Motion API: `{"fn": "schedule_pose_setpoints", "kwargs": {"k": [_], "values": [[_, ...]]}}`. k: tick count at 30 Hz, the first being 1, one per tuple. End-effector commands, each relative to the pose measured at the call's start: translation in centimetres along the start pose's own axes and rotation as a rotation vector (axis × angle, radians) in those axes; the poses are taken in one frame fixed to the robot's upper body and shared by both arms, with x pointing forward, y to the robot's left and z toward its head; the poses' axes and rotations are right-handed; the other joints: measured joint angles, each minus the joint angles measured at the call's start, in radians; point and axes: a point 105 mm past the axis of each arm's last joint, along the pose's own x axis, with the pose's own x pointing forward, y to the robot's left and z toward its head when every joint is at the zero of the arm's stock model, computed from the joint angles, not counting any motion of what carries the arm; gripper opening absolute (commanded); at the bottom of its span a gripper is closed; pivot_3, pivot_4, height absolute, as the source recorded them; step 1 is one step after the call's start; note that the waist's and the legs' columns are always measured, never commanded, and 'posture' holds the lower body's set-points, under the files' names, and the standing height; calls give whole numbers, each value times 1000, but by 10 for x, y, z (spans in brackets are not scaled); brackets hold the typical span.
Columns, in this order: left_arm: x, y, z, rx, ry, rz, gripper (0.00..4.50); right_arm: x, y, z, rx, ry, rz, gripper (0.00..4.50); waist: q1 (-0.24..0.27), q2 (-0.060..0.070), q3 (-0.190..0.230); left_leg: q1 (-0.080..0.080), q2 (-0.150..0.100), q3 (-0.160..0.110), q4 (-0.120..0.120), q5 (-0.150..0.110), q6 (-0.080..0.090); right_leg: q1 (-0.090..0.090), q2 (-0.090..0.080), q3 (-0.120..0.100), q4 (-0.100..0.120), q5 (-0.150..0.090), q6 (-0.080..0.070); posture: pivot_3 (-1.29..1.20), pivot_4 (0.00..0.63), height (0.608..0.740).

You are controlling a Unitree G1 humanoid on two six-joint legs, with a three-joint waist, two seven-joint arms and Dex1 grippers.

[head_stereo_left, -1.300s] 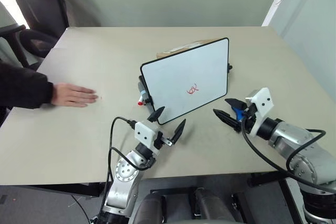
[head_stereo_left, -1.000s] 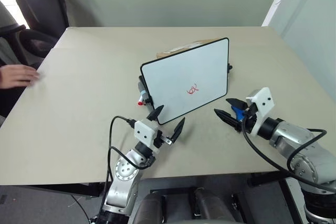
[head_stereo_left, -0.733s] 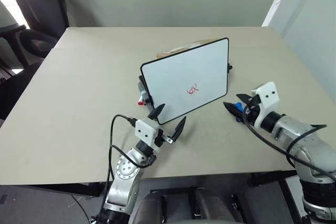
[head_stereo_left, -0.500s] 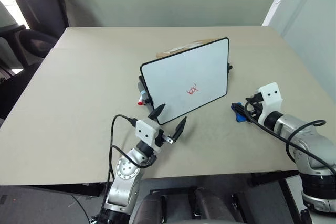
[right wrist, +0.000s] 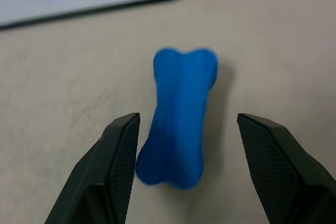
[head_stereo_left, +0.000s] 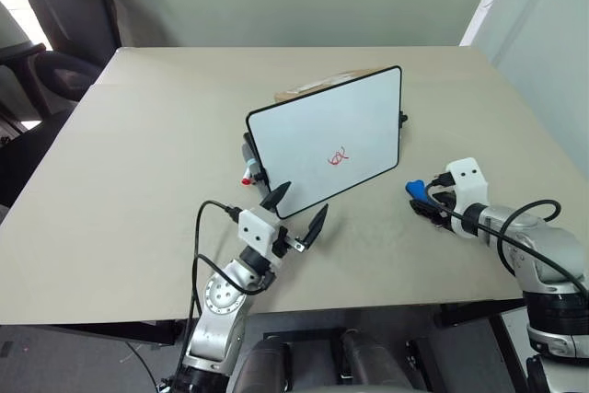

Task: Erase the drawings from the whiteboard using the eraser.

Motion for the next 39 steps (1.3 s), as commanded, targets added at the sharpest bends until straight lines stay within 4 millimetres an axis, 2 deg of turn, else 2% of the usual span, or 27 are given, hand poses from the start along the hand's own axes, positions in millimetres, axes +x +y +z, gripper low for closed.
{"fn": "schedule_pose_setpoints", "kwargs": {"k": [1,7,8,10,15,17,20,22,27,30,34,39], "values": [[5,-3,9,10,-44,-19,4500,-3,-2,11,2,-26,-11,3131,0,0,0,0,0,0,0,0,0,0,0,0,0,0,0,0,150,740],[6,-5,7,9,-40,-33,4500,-1,-1,12,1,-18,-14,3131,0,0,0,0,0,0,0,0,0,0,0,0,0,0,0,0,150,740],[6,-5,7,9,-39,-33,4500,-1,-2,12,0,-16,-16,2966,0,0,0,0,0,0,0,0,0,0,0,0,0,0,0,0,150,740],[6,-5,7,9,-38,-33,4500,0,-2,12,-2,-11,-19,2520,0,0,0,0,0,0,0,0,0,0,0,0,0,0,0,0,150,740],[4,-4,8,7,-40,-26,4500,-1,-2,13,-8,-16,-18,813,0,0,0,0,0,0,0,0,0,0,0,0,0,0,0,0,150,740],[3,-4,9,7,-42,-22,4500,-2,-1,16,-13,-28,-15,360,0,0,0,0,0,0,0,0,0,0,0,0,0,0,0,0,150,740],[2,-3,9,4,-45,-15,4500,-6,3,25,-39,-66,13,360,-1,0,0,0,0,0,1,0,0,0,0,0,0,0,0,0,150,740],[2,-3,10,3,-47,-13,4500,-10,16,37,-76,-120,63,360,-1,0,0,0,0,0,0,0,0,0,0,0,0,0,0,0,150,740],[2,-3,10,2,-50,-4,4500,-20,64,80,-158,-306,238,360,-5,0,0,0,0,0,-1,0,0,-1,0,0,0,0,0,0,150,740],[2,-1,10,4,-51,2,4500,-18,93,99,-181,-373,328,360,-11,0,0,0,0,1,-1,0,0,-1,0,0,0,0,0,0,150,740],[3,-3,9,5,-51,1,4500,-5,114,108,-200,-387,375,360,-6,0,0,0,0,0,0,0,0,-1,0,0,0,0,0,0,150,740],[2,-3,9,11,-51,5,4500,7,118,110,-191,-387,380,360,2,0,0,0,0,0,1,-1,2,-3,0,0,-1,-1,-1,0,150,740]]}}
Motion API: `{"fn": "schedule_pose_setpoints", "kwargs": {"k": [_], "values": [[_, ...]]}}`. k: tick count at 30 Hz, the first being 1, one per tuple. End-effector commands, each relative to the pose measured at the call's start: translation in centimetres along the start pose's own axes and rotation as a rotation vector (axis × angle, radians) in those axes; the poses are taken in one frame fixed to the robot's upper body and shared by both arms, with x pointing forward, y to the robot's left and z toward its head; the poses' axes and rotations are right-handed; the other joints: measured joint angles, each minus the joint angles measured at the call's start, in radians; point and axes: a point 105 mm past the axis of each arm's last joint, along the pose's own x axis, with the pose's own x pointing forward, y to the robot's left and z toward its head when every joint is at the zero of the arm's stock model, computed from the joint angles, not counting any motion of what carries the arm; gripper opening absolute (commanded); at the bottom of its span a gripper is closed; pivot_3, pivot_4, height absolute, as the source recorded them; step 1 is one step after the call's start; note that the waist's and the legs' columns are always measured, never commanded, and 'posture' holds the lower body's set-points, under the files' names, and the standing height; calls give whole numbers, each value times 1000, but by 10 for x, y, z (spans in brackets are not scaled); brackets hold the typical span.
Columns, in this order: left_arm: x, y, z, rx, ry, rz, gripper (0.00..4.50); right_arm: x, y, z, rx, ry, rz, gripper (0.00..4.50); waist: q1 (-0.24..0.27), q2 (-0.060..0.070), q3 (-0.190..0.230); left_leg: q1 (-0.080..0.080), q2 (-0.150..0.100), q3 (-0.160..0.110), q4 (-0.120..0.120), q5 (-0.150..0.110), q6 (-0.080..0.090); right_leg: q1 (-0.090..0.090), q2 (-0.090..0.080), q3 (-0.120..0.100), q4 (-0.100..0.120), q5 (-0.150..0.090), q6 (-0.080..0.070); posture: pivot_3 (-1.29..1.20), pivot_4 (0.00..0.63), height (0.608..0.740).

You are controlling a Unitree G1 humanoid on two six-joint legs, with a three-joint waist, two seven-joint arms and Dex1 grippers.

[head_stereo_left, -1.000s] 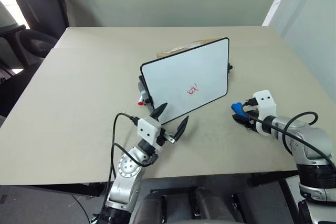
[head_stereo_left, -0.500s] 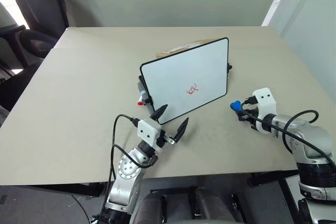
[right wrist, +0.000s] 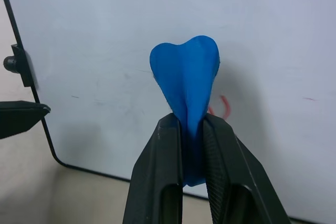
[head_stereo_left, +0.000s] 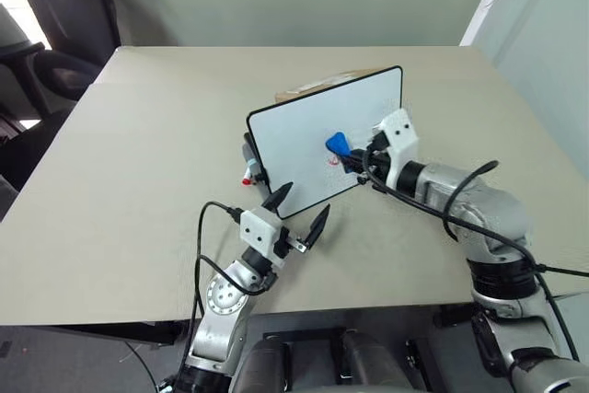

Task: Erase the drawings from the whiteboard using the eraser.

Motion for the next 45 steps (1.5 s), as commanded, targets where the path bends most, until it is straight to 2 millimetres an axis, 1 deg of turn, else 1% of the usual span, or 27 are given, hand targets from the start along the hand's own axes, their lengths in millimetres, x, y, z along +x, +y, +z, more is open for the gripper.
{"fn": "schedule_pose_setpoints", "kwargs": {"k": [1,4,11,16,20,22,24,27,28,30,33,36,39,43,45], "values": [[2,0,11,23,-46,2,4500,2,-5,11,-28,-47,-19,360,1,0,0,0,0,0,0,0,0,0,0,0,0,0,0,0,150,740],[1,0,11,25,-45,4,4500,5,-10,1,-16,-19,-37,360,0,0,0,-1,0,0,0,-1,-1,1,0,0,1,2,-5,0,150,740],[-1,2,12,30,-46,13,4500,9,-9,-27,-24,77,-41,360,-1,0,0,0,0,0,0,-1,-1,1,0,0,2,1,-4,0,150,740],[-1,2,13,33,-45,11,4500,11,-13,-46,-29,156,-64,360,-4,0,0,0,0,0,0,1,-3,1,0,0,2,4,-2,0,150,740],[-1,2,13,32,-44,6,4500,10,-15,-56,-28,206,-79,360,-5,0,0,0,0,0,0,2,-3,1,0,0,2,5,-3,0,150,740],[-2,2,13,31,-43,4,4500,9,-15,-56,-30,210,-81,360,-6,0,0,0,0,0,0,2,-3,1,0,0,2,5,-3,0,150,740],[-2,2,13,30,-43,4,4500,9,-15,-50,-38,188,-80,360,-6,0,0,0,0,0,0,2,-3,0,0,0,2,5,-3,0,150,740],[-2,3,14,32,-43,7,4500,9,-16,-27,-56,101,-85,360,-6,0,0,0,0,0,0,2,-3,0,0,0,1,5,-3,0,150,740],[-3,4,14,33,-43,10,4500,8,-16,-16,-63,60,-85,360,-7,0,0,0,0,0,0,2,-3,0,0,0,1,5,-3,0,150,740],[-3,5,14,34,-43,13,4500,7,-15,0,-75,4,-83,360,-10,0,0,0,0,1,0,2,-3,-1,0,0,1,5,-3,0,150,740],[-4,6,15,34,-43,13,4500,6,-15,13,-86,-32,-88,360,-12,0,0,0,0,1,-1,2,-3,-1,0,0,2,5,-3,0,150,740],[-5,6,15,35,-44,16,4500,5,-16,20,-94,-52,-94,360,-12,0,0,0,0,1,-2,2,-3,-1,0,0,1,4,-4,0,150,740],[-6,7,16,34,-46,21,4500,6,-16,18,-88,-47,-96,360,-12,0,0,-1,0,1,-2,1,-3,-1,0,0,1,3,-5,0,150,740],[-8,6,18,34,-49,23,4500,10,-13,-6,-66,35,-79,360,-12,0,0,-1,0,1,-2,1,-4,-2,0,0,1,2,-6,0,150,740],[-9,7,19,34,-50,25,4500,11,-15,-18,-55,77,-86,360,-12,0,0,-1,0,1,-2,1,-4,-2,0,0,2,2,-6,0,150,740]]}}
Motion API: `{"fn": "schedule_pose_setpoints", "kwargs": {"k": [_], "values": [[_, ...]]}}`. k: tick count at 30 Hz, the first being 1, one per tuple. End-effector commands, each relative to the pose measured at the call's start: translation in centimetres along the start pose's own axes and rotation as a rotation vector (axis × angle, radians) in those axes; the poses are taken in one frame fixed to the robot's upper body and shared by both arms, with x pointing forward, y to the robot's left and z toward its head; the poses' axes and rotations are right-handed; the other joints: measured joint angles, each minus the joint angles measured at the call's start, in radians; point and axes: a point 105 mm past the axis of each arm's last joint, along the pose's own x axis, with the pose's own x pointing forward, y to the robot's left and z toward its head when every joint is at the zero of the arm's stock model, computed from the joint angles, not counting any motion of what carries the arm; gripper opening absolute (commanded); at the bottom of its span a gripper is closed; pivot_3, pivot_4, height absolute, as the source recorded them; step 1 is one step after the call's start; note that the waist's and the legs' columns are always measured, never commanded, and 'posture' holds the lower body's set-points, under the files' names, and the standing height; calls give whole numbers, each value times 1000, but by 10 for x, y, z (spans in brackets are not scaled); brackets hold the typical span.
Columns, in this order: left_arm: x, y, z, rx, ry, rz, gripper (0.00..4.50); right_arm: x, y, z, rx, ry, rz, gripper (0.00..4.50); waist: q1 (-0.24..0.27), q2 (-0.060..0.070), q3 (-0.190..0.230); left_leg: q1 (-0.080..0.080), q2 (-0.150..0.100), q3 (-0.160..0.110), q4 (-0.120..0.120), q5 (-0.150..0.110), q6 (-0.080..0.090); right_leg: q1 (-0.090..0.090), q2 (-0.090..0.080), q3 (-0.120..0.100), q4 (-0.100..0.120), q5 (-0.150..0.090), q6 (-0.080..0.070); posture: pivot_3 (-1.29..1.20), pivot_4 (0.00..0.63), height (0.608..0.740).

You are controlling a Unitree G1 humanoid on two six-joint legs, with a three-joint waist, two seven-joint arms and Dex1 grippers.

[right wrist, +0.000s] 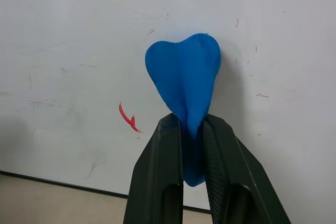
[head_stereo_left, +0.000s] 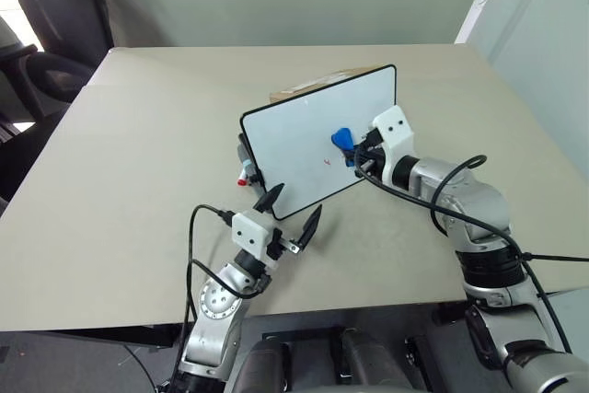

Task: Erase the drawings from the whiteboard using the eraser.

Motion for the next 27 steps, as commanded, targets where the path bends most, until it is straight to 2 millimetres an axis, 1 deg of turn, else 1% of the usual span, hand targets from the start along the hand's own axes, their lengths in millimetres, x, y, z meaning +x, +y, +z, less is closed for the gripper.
{"fn": "schedule_pose_setpoints", "kwargs": {"k": [1,3,5,8,10,13,17,20,24,26,27], "values": [[0,-1,15,7,-51,-1,4500,1,-1,-19,9,72,-7,360,0,0,0,0,0,0,0,0,0,0,0,0,0,0,0,0,150,740],[-1,0,15,6,-51,2,4500,2,-5,-36,21,146,-27,360,0,0,0,0,0,0,0,0,0,0,0,0,0,0,1,0,150,740],[-1,0,16,6,-51,2,4500,1,-9,-47,31,192,-43,360,0,0,0,0,0,0,0,0,0,1,0,0,0,1,2,0,150,740],[-2,-1,17,6,-52,2,4500,0,-11,-49,34,199,-51,360,0,0,0,1,0,0,1,1,0,1,0,0,0,3,2,0,150,740],[-2,0,17,6,-52,5,4500,-1,-13,-44,30,180,-55,360,0,0,0,1,0,0,1,2,0,1,0,0,0,4,2,0,150,740],[-2,0,17,7,-51,3,4500,-1,-13,-25,11,109,-54,360,-1,0,0,1,0,0,1,2,0,0,0,0,0,4,1,0,150,740],[-2,-1,17,6,-50,-1,4500,-3,-6,1,-18,21,-29,360,-4,0,0,0,0,0,0,2,0,0,0,0,0,4,1,0,150,740],[-2,-1,17,5,-49,-3,4500,-4,-2,13,-37,-9,-18,360,-4,0,0,0,0,0,0,2,-1,-1,0,0,0,3,1,0,150,740],[-2,-1,17,4,-49,-2,4500,-6,-1,18,-44,-24,-19,360,-3,0,0,0,0,0,-1,2,0,-1,0,0,0,2,1,0,150,740],[-2,-1,17,4,-48,-1,4500,-4,-3,11,-34,-5,-22,360,-1,0,0,0,0,0,-1,1,0,-1,0,0,0,1,1,0,150,740],[-1,-1,17,5,-48,-2,4500,-3,-3,4,-27,13,-23,360,-1,0,0,0,0,0,0,1,0,-1,0,0,0,1,1,0,150,740]]}}
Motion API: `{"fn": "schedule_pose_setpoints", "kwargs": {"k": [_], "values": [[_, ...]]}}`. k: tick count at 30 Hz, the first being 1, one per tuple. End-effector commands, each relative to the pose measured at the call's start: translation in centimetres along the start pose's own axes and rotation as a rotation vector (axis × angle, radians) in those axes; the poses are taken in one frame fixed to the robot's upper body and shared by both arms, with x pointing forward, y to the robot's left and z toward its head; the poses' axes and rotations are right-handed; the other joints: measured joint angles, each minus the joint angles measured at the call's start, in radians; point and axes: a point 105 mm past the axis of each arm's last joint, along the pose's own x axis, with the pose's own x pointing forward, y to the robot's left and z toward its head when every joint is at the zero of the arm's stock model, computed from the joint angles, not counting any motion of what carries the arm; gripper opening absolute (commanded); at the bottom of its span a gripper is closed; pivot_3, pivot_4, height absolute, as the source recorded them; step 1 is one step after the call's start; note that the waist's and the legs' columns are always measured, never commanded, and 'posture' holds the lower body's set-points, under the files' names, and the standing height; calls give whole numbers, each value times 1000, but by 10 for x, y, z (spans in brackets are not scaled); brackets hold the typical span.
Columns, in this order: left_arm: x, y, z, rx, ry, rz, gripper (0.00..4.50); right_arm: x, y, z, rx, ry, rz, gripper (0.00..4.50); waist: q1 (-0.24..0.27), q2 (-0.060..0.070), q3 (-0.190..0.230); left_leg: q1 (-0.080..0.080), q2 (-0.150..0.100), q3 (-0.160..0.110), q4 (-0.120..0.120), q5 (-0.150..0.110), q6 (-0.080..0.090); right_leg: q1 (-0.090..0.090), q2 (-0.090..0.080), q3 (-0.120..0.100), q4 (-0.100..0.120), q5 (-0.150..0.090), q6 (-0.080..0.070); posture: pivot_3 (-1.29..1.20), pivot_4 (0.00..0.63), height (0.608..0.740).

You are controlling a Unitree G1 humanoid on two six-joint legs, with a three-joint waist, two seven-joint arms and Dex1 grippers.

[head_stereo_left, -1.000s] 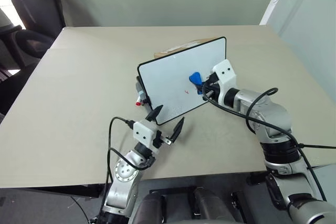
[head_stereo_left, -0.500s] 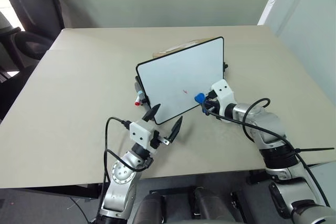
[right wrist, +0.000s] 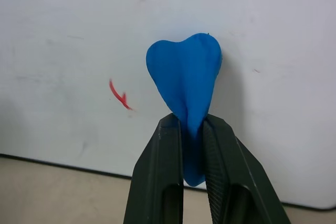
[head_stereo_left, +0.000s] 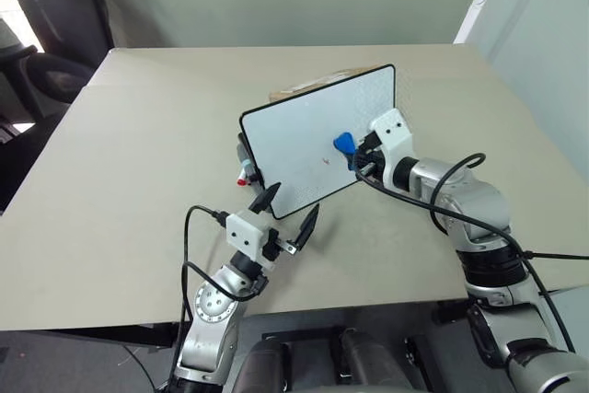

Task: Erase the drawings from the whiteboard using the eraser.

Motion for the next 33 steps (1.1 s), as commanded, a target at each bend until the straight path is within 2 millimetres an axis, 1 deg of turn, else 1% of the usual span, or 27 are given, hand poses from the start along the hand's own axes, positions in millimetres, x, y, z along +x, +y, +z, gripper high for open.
{"fn": "schedule_pose_setpoints", "kwargs": {"k": [1,5,7,9,11,15,19,21,24,27,30,33], "values": [[3,-3,13,16,-46,-16,4500,0,-1,-2,7,-11,-4,360,0,0,0,0,0,0,0,0,0,0,0,0,0,0,0,0,150,740],[3,-3,12,20,-42,-15,4500,3,2,-30,34,71,7,360,0,0,0,0,0,0,0,-1,0,0,0,0,0,0,-1,0,150,740],[4,-2,11,21,-42,-11,4500,4,5,-39,40,105,19,360,0,0,0,0,0,0,0,-1,0,0,0,0,0,0,0,0,150,740],[4,-1,11,21,-41,-9,4500,4,8,-43,40,118,32,360,-1,0,0,0,0,0,0,0,0,0,0,0,0,0,0,0,150,740],[5,-1,11,21,-41,-9,4500,3,10,-40,35,106,41,360,-2,0,0,0,0,0,1,0,0,0,0,0,0,1,0,0,150,740],[5,-2,10,21,-41,-12,4500,1,15,-16,12,27,64,360,-2,0,0,1,0,0,1,0,-1,0,0,0,0,1,0,0,150,740],[7,-4,9,17,-42,-17,4500,-1,30,5,-31,-30,119,360,-3,0,0,0,0,0,0,0,-1,0,0,0,0,1,0,0,150,740],[8,-4,9,17,-43,-19,4500,0,36,11,-45,-47,134,360,-2,0,0,0,0,0,0,0,-1,0,0,0,0,0,0,0,150,740],[9,-5,8,17,-43,-23,4500,2,38,16,-49,-60,137,360,1,0,0,0,0,0,0,0,0,0,0,0,0,-1,0,0,150,740],[9,-5,8,18,-42,-23,4500,4,39,14,-45,-52,140,360,2,0,0,0,0,0,0,-1,1,0,0,0,0,-1,0,0,150,740],[9,-4,8,20,-41,-19,4500,8,32,-6,-20,6,115,360,1,0,0,0,0,0,0,-2,0,0,0,0,0,-1,-1,0,150,740],[8,-3,8,23,-40,-17,4500,8,24,-18,-1,43,90,360,2,0,0,0,0,0,0,-2,0,0,0,0,0,-1,-1,0,150,740]]}}
